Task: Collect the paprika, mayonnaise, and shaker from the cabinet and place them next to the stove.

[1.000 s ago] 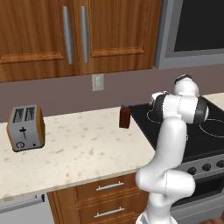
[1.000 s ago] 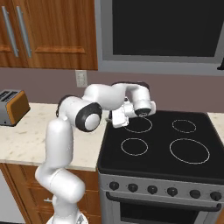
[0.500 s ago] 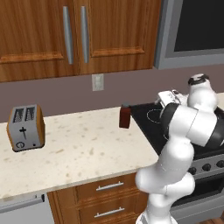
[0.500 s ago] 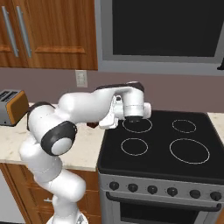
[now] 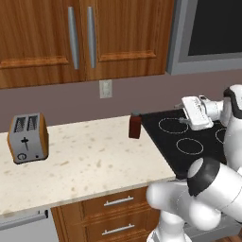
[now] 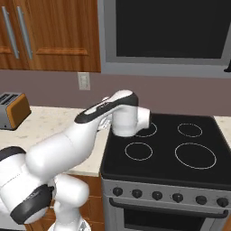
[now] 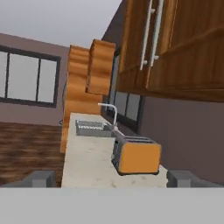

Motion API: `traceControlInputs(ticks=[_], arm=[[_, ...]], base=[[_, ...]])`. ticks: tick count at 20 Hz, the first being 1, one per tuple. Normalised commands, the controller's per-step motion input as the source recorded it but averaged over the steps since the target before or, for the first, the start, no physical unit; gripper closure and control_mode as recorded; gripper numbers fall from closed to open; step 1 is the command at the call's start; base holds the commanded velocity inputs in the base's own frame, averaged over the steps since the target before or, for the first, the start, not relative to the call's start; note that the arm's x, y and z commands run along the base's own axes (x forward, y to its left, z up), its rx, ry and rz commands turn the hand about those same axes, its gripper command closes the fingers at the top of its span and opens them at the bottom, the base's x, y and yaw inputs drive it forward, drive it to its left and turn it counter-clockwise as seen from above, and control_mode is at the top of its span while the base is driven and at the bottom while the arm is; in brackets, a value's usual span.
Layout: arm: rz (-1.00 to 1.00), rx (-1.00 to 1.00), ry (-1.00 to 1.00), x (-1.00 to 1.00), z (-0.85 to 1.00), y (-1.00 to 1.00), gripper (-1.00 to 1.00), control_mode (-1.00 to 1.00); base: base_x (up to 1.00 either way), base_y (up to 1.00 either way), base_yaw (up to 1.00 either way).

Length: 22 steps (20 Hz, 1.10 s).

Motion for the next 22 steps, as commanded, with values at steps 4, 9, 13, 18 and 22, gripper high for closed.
traceControlInputs(ticks=[4, 9, 13, 18, 22], arm=[[-0.41, 0.02, 0.29, -0.39, 0.51, 0.10, -1.00, -1.00], [-0.48, 0.00, 0.37, -0.15, 0.37, 0.20, -1.00, -1.00], [-0.48, 0.00, 0.42, -0.13, 0.12, 0.17, -1.00, -1.00], [-0.41, -0.09, 0.35, -0.40, -0.13, 0.33, -1.00, -1.00], [-0.23, -0.23, 0.24, -0.80, -0.61, 0.63, -1.00, -1.00]], base=[[0.00, 0.00, 0.00], [0.00, 0.00, 0.00], [0.00, 0.00, 0.00], [0.00, 0.00, 0.00], [0.00, 0.00, 0.00]])
